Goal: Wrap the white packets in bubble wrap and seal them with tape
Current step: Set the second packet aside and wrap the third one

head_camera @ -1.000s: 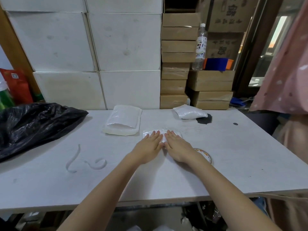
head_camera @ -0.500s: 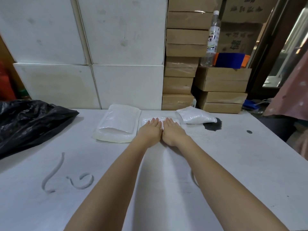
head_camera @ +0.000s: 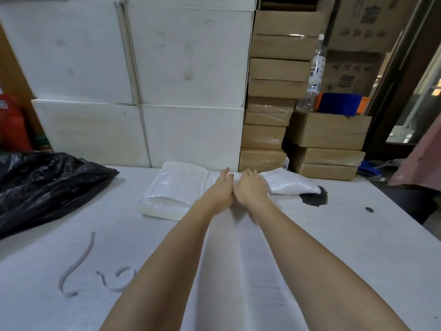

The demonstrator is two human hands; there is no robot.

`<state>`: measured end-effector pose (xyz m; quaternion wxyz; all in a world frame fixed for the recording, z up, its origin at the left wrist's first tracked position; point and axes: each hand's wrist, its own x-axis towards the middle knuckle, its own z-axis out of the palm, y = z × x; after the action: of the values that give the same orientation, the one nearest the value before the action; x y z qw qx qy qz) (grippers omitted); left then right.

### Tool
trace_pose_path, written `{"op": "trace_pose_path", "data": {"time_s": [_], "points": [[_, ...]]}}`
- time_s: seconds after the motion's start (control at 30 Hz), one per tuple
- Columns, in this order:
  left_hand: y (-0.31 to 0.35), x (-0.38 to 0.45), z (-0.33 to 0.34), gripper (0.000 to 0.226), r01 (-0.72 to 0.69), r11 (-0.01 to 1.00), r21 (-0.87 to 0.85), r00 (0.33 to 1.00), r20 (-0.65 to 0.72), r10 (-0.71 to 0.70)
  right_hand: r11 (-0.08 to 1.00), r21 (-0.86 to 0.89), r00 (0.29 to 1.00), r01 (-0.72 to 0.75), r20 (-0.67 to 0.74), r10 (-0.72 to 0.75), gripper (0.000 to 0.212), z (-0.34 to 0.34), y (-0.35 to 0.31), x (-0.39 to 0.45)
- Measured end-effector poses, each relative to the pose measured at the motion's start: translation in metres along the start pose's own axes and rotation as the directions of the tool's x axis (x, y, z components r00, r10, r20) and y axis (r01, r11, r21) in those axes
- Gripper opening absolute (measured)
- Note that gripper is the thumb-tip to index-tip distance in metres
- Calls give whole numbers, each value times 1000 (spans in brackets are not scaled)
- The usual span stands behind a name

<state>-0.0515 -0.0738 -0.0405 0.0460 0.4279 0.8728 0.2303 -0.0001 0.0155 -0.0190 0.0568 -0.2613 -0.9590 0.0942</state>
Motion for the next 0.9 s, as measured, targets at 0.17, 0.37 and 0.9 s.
{"op": "trace_pose_path", "data": {"time_s": [0.17,0.37,0.9], "points": [[-25,-7,-32,55,40,932,361,980,-194,33,984,48,983,174,-76,-170,53,-4,-37,-9],[-83,-34,-61,50,218,780,587,972,-56,-229,956,70,945,284,147,-291,51,24,-100,-11],[-107,-70,-51,50,237,921,308,959,79,-273,953,84,905,290,300,-302,48,42,-117,-27]]}}
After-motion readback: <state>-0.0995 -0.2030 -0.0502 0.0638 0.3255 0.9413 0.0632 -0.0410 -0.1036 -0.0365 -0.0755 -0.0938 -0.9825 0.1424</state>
